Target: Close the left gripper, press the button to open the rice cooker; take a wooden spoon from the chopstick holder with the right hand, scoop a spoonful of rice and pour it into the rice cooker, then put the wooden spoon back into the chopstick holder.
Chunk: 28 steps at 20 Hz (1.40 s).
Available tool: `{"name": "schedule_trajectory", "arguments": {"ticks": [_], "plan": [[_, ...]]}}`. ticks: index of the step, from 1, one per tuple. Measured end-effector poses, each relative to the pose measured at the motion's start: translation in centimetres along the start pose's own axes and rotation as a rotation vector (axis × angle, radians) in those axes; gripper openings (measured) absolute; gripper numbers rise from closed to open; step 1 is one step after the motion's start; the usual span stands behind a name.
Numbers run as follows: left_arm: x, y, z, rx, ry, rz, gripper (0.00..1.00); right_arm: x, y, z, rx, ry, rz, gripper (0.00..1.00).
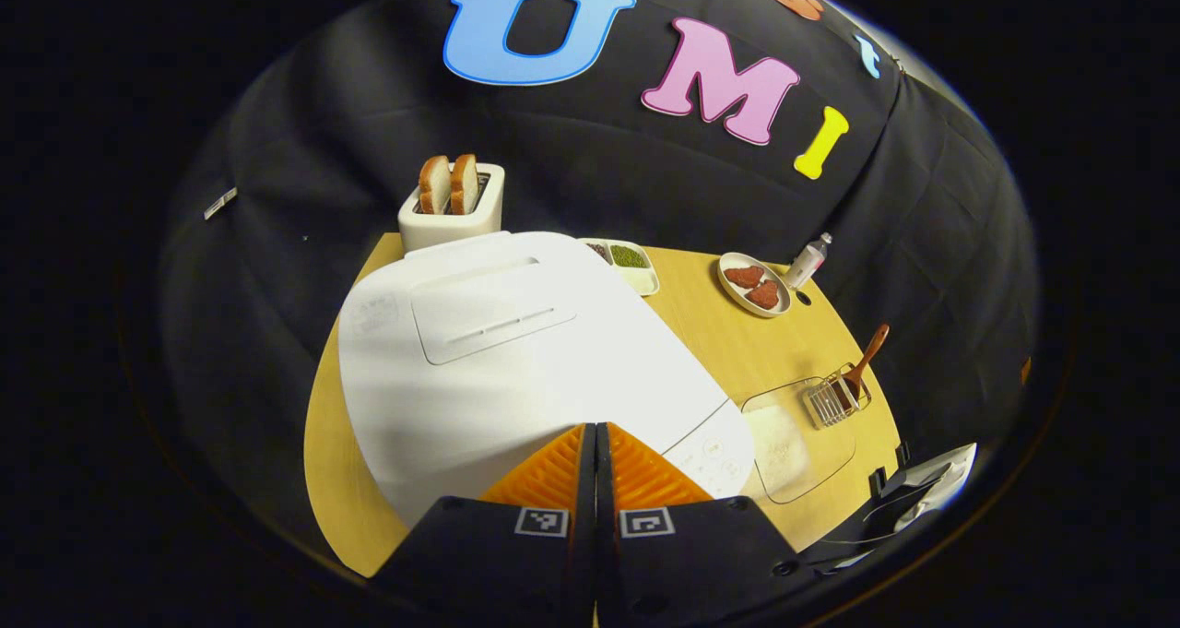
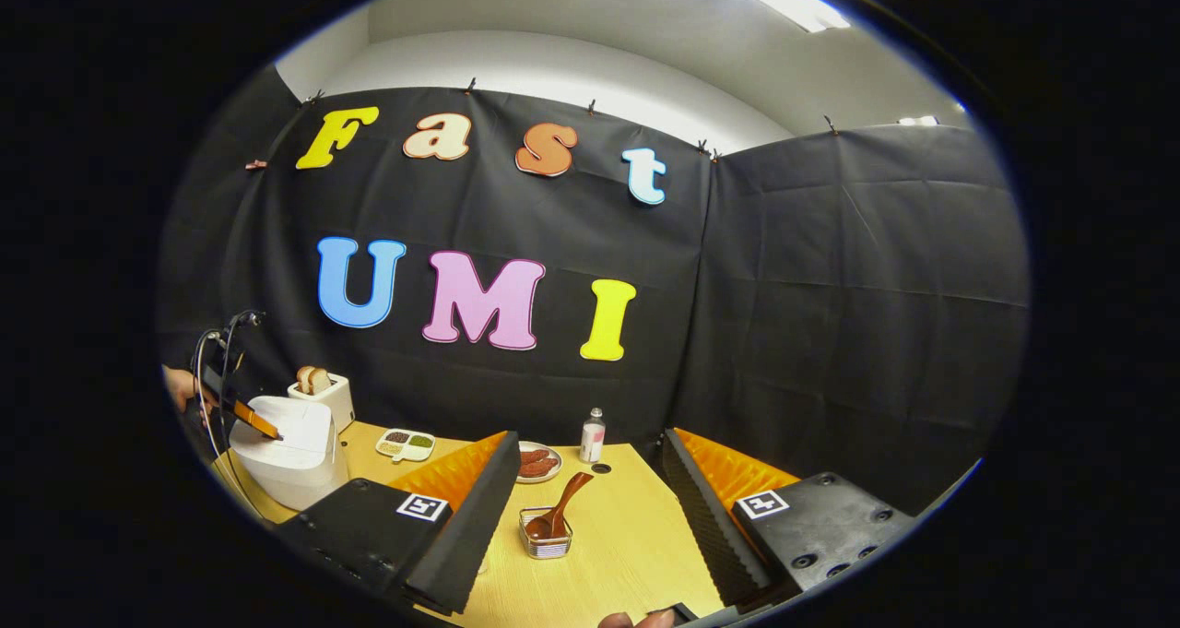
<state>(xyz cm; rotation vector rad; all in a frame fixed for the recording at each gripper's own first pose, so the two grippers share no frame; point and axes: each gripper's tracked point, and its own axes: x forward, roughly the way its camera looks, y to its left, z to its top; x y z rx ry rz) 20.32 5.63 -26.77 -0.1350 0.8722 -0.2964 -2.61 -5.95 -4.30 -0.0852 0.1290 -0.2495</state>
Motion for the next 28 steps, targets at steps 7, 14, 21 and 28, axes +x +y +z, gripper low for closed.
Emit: {"name": "schedule_trajectory", "arguments": {"ticks": [7, 14, 21, 28], "plan": [[-4.6, -0.3, 7.2, 0.163, -0.327, 0.103, 0.09, -0.5, -0.3, -0.3, -0.009, 0.003, 0.002, 0.98], [-12.8, -2.7, 13.7, 0.309, -0.688, 0.233, 0.95, -0.7, -0.8, -0.4, -0.024, 0.003, 0.006, 0.98], [-16.8, -4.9, 10.6, 0.215, -0.736, 0.233, 0.97, -0.3, -1.0, -1.6, -0.024, 0.033, 0.029, 0.97], [-19.9, -5.8, 7.2, 0.063, -0.769, 0.274, 0.97, 2.7, -0.9, -3.7, 0.004, 0.096, 0.113, 0.98]]}}
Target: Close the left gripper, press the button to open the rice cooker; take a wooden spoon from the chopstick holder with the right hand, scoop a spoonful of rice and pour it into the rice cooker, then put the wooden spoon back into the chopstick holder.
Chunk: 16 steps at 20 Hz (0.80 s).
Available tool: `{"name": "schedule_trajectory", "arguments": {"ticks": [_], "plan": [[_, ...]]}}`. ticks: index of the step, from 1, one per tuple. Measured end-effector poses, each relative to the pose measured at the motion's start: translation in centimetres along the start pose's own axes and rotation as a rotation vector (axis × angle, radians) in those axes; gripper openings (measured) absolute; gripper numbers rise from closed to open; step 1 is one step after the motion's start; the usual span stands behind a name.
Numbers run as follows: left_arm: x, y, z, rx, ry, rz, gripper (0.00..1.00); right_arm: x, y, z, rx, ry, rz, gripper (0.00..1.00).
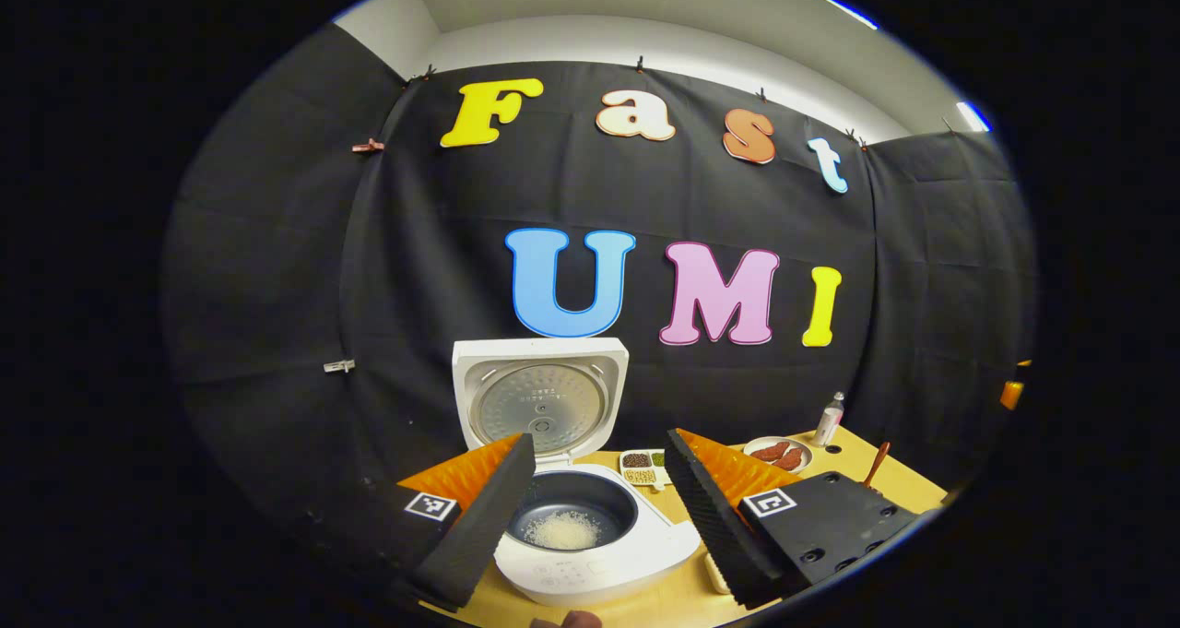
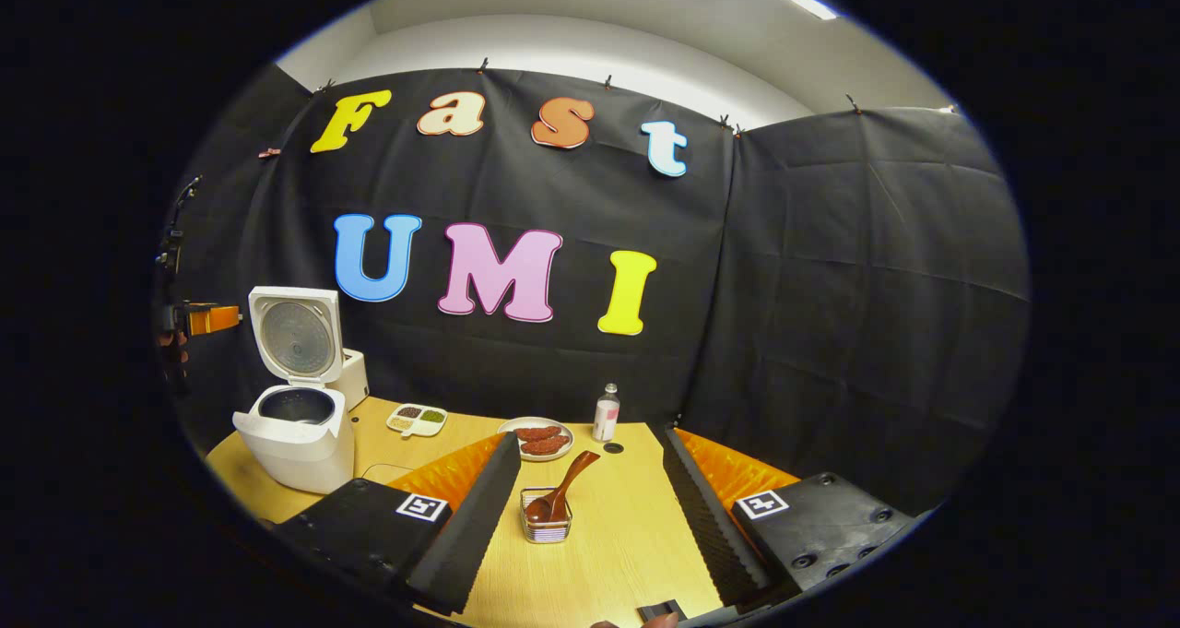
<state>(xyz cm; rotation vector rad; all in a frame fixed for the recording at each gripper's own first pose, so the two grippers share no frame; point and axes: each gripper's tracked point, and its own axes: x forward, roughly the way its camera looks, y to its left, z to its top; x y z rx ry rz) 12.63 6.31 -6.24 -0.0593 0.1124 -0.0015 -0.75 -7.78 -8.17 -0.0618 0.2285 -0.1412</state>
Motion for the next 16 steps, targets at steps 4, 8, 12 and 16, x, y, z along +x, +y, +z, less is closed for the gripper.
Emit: {"name": "schedule_trajectory", "arguments": {"ticks": [4, 8, 12, 16], "plan": [[-1.8, -0.1, -0.8, 0.016, 0.024, 0.071, 0.95, 3.6, 1.1, -1.4, 0.056, 0.033, 0.131, 0.98], [-3.6, -2.4, -1.0, 0.015, 0.042, 0.104, 0.95, 7.9, 0.9, -4.5, 0.112, 0.100, 0.221, 0.98], [-5.1, -5.7, -1.4, -0.020, 0.055, 0.103, 0.95, 12.4, 0.2, -8.7, 0.165, 0.184, 0.274, 0.98], [-6.5, -9.0, -3.2, -0.077, 0.097, 0.110, 0.95, 16.4, 0.1, -13.7, 0.232, 0.287, 0.340, 0.98]]}}
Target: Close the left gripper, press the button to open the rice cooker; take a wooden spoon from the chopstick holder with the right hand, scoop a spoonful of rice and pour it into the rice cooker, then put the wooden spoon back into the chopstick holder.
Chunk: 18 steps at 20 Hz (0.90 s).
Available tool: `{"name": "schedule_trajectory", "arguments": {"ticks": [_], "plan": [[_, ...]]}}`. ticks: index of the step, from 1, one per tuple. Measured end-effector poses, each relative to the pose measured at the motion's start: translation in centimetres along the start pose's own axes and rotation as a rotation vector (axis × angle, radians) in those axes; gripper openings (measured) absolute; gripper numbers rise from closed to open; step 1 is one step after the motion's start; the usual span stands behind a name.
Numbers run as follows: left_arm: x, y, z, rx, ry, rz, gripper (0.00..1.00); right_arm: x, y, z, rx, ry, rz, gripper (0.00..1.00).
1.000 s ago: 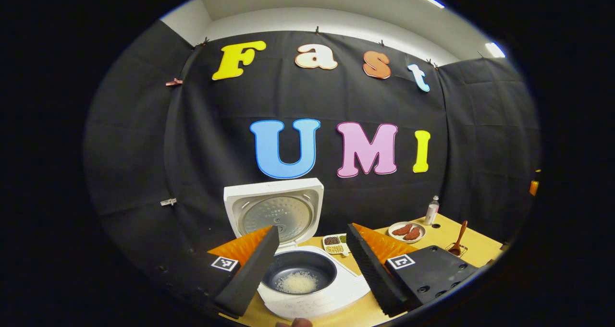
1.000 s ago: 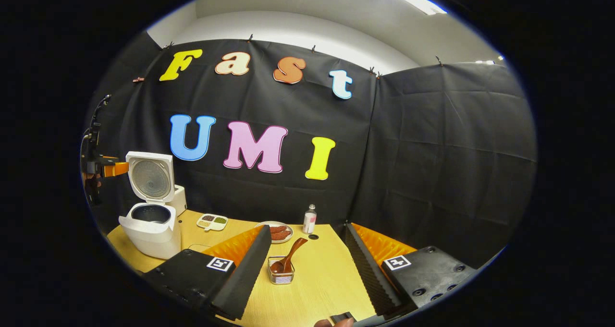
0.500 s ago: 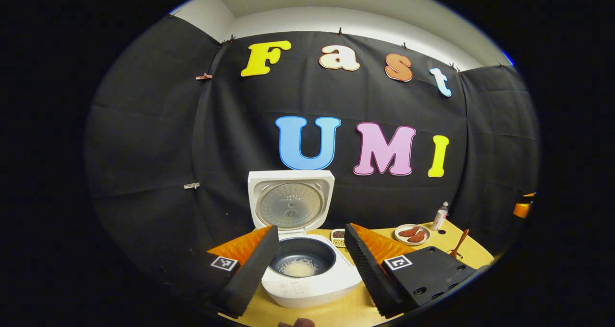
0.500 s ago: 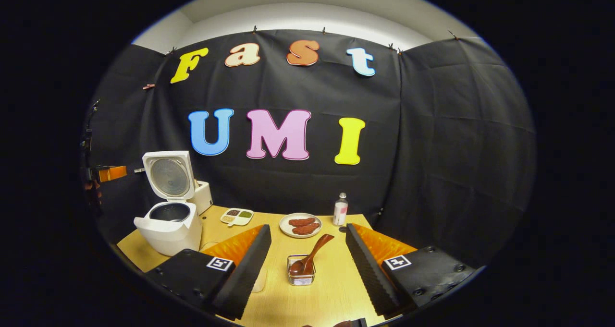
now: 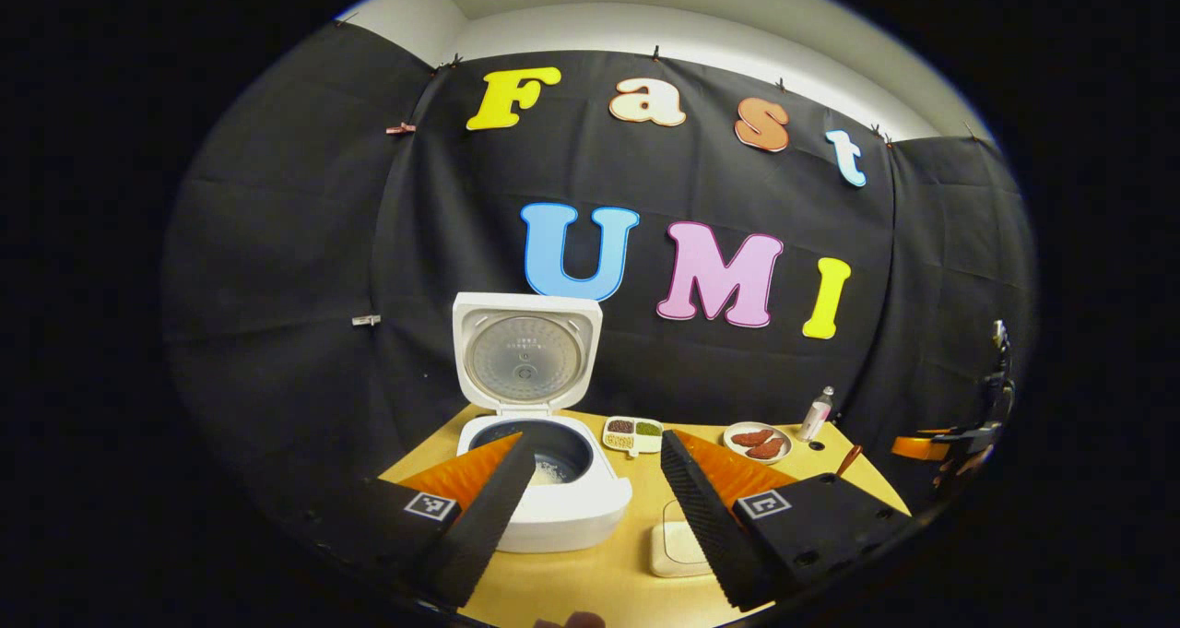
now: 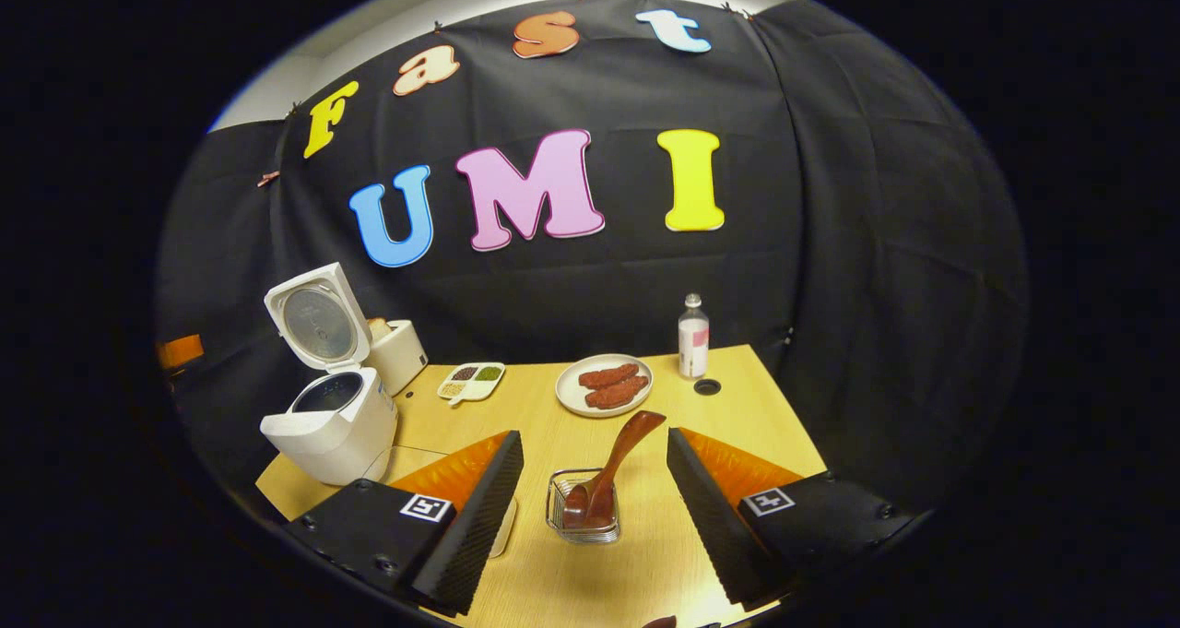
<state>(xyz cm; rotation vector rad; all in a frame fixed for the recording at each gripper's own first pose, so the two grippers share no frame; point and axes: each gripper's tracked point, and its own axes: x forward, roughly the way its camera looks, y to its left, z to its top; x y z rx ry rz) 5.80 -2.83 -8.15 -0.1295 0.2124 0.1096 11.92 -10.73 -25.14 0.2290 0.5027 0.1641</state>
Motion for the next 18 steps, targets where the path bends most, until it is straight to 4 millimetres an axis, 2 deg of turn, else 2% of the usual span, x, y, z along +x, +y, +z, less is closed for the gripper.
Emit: {"name": "schedule_trajectory", "arguments": {"ticks": [3, 5, 8, 9, 10, 15, 17, 18], "plan": [[-0.9, -1.2, -1.4, -0.006, 0.027, 0.034, 0.95, 3.6, -1.1, -3.2, 0.046, 0.086, 0.064, 0.94], [-1.4, -1.5, -1.8, 0.008, 0.031, 0.067, 0.95, 5.9, -1.9, -5.5, 0.064, 0.154, 0.087, 0.87], [-2.6, -2.2, -2.5, -0.009, 0.038, 0.114, 0.95, 8.6, -2.0, -7.2, 0.096, 0.196, 0.129, 0.84], [-3.0, -2.4, -2.9, -0.022, 0.042, 0.129, 0.95, 9.3, -2.1, -7.8, 0.107, 0.212, 0.134, 0.76], [-3.4, -2.4, -3.2, -0.030, 0.044, 0.146, 0.95, 10.2, -2.2, -8.5, 0.120, 0.233, 0.145, 0.73], [-5.9, -2.5, -5.0, -0.008, 0.072, 0.225, 0.95, 13.4, -2.4, -9.7, 0.154, 0.255, 0.163, 0.73], [-6.6, -2.6, -5.3, -0.006, 0.079, 0.244, 0.95, 13.9, -2.4, -10.7, 0.151, 0.271, 0.163, 0.45], [-6.9, -2.6, -5.4, -0.011, 0.082, 0.253, 0.95, 13.7, -2.2, -10.7, 0.146, 0.266, 0.164, 0.44]]}}
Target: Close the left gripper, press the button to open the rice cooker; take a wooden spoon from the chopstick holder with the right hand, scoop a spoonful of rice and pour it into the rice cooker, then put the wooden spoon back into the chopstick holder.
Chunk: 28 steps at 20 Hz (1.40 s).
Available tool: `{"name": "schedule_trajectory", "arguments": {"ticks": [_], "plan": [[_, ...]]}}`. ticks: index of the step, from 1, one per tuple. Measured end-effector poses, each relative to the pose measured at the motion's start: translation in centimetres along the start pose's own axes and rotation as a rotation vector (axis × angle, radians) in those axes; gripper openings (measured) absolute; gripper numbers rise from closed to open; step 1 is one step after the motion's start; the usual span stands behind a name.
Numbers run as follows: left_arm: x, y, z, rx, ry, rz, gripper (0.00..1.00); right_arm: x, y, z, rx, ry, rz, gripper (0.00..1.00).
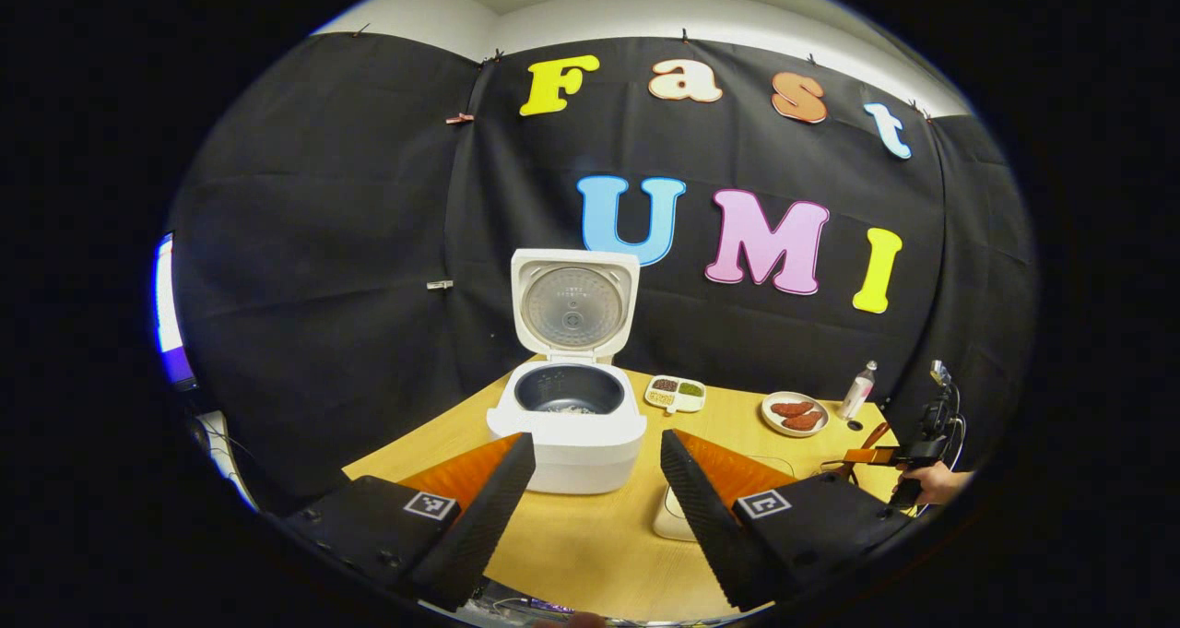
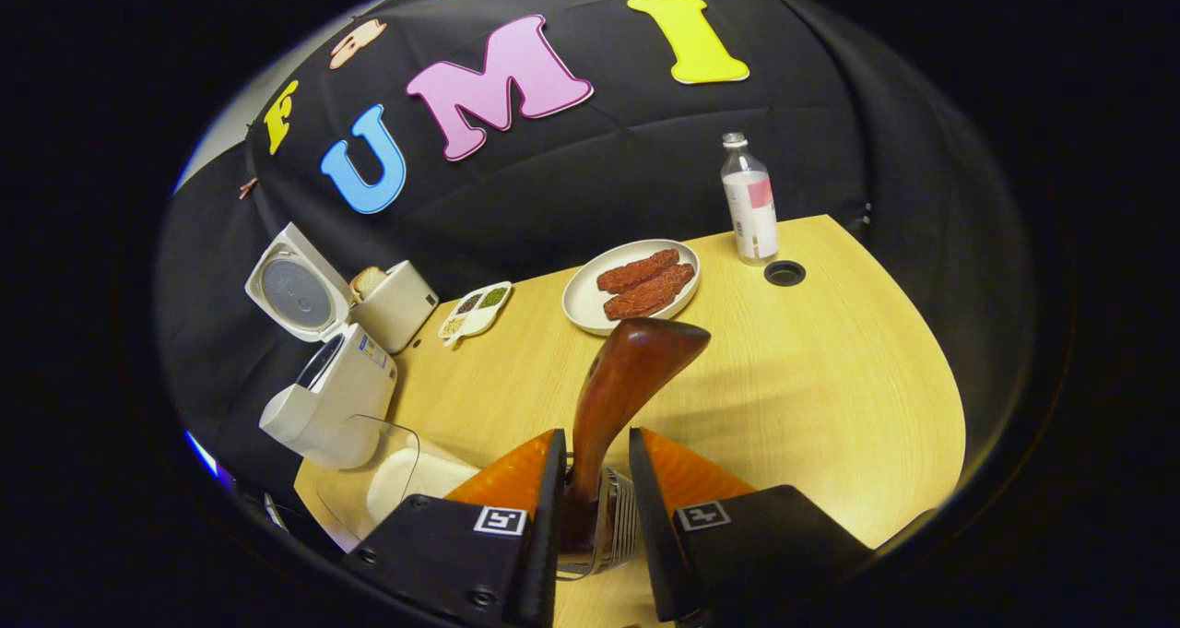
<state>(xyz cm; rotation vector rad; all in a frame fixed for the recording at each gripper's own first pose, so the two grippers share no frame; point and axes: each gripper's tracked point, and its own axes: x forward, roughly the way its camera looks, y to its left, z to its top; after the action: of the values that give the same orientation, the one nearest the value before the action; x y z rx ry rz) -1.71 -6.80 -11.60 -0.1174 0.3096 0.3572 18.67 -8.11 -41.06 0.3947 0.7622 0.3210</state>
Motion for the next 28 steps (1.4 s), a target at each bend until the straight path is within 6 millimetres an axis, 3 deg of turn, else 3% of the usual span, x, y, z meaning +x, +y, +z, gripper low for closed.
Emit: {"name": "schedule_trajectory", "arguments": {"ticks": [3, 7, 12, 18, 24, 28], "plan": [[-0.5, 0.2, -0.3, -0.011, 0.001, 0.016, 0.95, -0.7, 1.0, 0.1, 0.005, -0.023, 0.032, 0.24], [-0.7, 0.3, 0.0, -0.013, -0.013, 0.013, 0.95, -1.6, 1.4, 0.1, -0.013, -0.056, 0.032, 0.12], [-1.1, 2.1, 0.6, -0.002, -0.025, -0.027, 0.95, -3.2, 2.5, 3.1, -0.027, -0.148, 0.009, 0.11], [0.4, 5.9, 2.2, 0.032, -0.029, -0.119, 0.95, -7.6, 4.7, 7.0, -0.044, -0.263, -0.093, 0.12], [2.1, 9.5, 3.3, 0.066, -0.047, -0.207, 0.95, -11.2, 12.2, 8.6, -0.109, -0.338, -0.105, 0.12], [3.2, 11.4, 3.4, 0.057, -0.044, -0.262, 0.95, -10.7, 17.7, 6.6, -0.172, -0.329, -0.109, 0.11]]}}
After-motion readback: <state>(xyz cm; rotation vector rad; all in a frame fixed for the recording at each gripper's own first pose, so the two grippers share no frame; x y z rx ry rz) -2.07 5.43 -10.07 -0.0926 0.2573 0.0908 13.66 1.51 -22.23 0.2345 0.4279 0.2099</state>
